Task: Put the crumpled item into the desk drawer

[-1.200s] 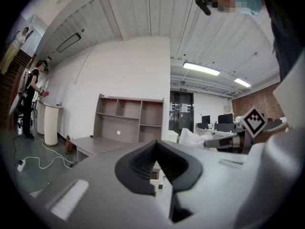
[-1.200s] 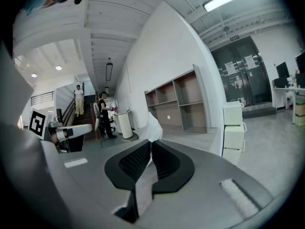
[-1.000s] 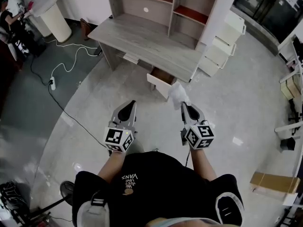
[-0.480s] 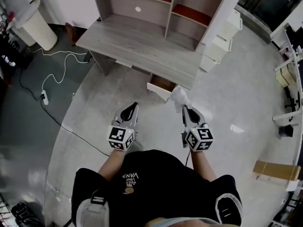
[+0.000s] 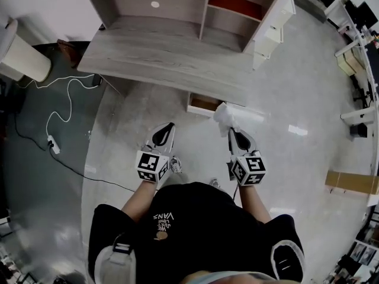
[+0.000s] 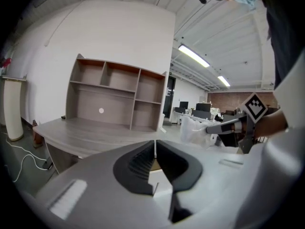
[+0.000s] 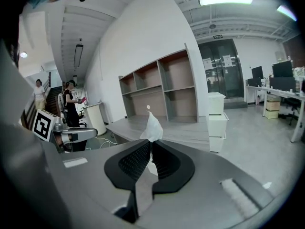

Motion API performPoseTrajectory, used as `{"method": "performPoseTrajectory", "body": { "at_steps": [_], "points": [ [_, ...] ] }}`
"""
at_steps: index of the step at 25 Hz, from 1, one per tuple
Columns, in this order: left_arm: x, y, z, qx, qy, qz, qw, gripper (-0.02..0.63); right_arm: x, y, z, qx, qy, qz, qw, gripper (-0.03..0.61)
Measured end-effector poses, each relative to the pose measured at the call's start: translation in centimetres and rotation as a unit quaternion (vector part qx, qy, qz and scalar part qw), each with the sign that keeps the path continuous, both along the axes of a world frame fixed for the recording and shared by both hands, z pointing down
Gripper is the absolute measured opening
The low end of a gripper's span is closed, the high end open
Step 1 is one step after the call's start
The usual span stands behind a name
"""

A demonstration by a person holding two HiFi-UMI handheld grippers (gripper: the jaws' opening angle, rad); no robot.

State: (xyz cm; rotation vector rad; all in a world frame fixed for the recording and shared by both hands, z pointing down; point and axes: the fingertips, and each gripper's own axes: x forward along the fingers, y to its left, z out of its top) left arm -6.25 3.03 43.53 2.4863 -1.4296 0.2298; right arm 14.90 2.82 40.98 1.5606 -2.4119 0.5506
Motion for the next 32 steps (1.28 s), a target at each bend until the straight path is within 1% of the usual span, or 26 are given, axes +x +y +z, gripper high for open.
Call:
{"method": "performPoseTrajectory", "body": {
  "at_steps": [6,9,11,17,20,23,25,29,32],
  "points": [
    [-1.4,-2.8,2.3,-0.012,-0.009,0.05,0.9986,0.051,-1.1,-1.6,1.3,-0.004,0.013,0.043,0.999,0.018],
    [-1.7,-3.9,3.1,-0.015,-0.016,0.064,0.9977,0.051,-1.4,-2.1,1.2,-0.008,0.01,0.064,0.998,0.018],
    [-1.5,-4.4,3.7,-0.017,-0.02,0.068,0.9974,0.051,-1.5,-2.5,1.6,-0.01,0.013,0.066,0.998,0.018],
    [-0.2,-6.2,5.1,-0.028,-0.026,0.075,0.9964,0.051,-0.8,-4.5,3.9,-0.011,0.041,0.043,0.998,0.018],
    [0.1,-7.0,6.2,-0.028,-0.027,0.069,0.9968,0.051,-0.5,-5.7,4.7,-0.009,0.061,0.024,0.998,0.018],
    [0.6,-7.4,7.6,-0.034,-0.03,0.067,0.9967,0.051,-0.2,-6.4,5.8,-0.02,0.08,0.009,0.997,0.018],
    [1.1,-7.7,8.7,-0.043,-0.035,0.071,0.9959,0.052,0.0,-6.8,6.6,-0.029,0.088,0.002,0.996,0.018],
    [1.8,-8.3,11.1,-0.062,-0.037,0.082,0.994,0.052,0.0,-7.8,8.1,-0.027,0.105,-0.011,0.994,0.018],
    [1.9,-8.7,13.7,-0.076,-0.047,0.087,0.9922,0.052,-0.2,-8.3,9.2,-0.032,0.111,-0.021,0.993,0.018]
  ]
}}
